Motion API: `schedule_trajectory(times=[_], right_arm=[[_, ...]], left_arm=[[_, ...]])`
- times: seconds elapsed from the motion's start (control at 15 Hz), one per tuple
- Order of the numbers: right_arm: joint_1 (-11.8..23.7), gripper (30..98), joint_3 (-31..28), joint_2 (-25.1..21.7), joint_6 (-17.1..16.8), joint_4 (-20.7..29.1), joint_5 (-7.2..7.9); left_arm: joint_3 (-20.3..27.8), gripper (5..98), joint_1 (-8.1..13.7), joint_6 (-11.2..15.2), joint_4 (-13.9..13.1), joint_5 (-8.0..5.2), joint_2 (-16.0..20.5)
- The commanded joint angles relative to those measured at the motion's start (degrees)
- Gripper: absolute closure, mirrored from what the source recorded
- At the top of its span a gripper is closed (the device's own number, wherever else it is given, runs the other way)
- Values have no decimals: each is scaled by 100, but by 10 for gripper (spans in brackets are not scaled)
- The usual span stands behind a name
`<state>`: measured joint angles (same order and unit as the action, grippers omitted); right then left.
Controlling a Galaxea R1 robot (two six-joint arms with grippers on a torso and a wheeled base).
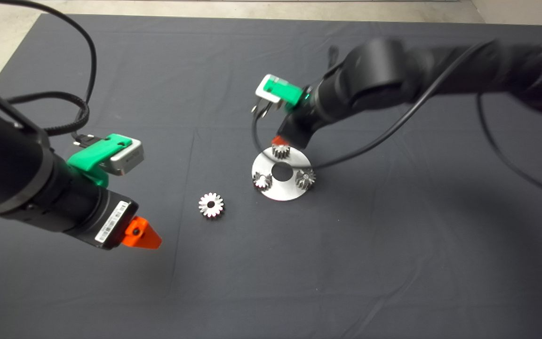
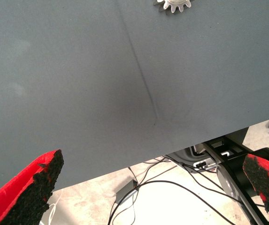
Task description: Remove an incorrectly installed larger gear and replace it with the correct smaller gear
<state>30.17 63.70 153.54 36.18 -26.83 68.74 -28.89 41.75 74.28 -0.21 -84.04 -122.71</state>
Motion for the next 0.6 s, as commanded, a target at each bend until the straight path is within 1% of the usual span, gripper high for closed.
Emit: schedule_trajectory(times=[0.0,0.07,0.13,0.2,0.27,0.33,0.4,0.47,0.53], right_arm=[[1315,703,-1076,-1695,491,2512,199],[1338,675,-1480,-2006,1021,2753,350],[1533,657,-1975,-2220,1632,2862,611],[1835,657,-2551,-2413,2247,2929,940],[1949,657,-3090,-2571,2928,2973,1213],[1963,648,-3636,-2704,3654,3062,1384],[1966,622,-3995,-2805,4198,3277,1413],[1975,609,-4212,-2917,4677,3611,1405],[1962,609,-4290,-3069,4925,3790,1414]], left_arm=[[-89,53,35,34,-76,-25,40],[-106,53,35,34,-76,7,-3],[-97,53,44,34,-78,19,-67],[-89,53,44,43,-94,1,-38],[-35,53,44,42,-102,10,87],[75,53,44,25,-120,75,202],[114,53,44,34,-129,220,199],[113,53,44,70,-196,365,206],[87,53,44,96,-319,429,177]])
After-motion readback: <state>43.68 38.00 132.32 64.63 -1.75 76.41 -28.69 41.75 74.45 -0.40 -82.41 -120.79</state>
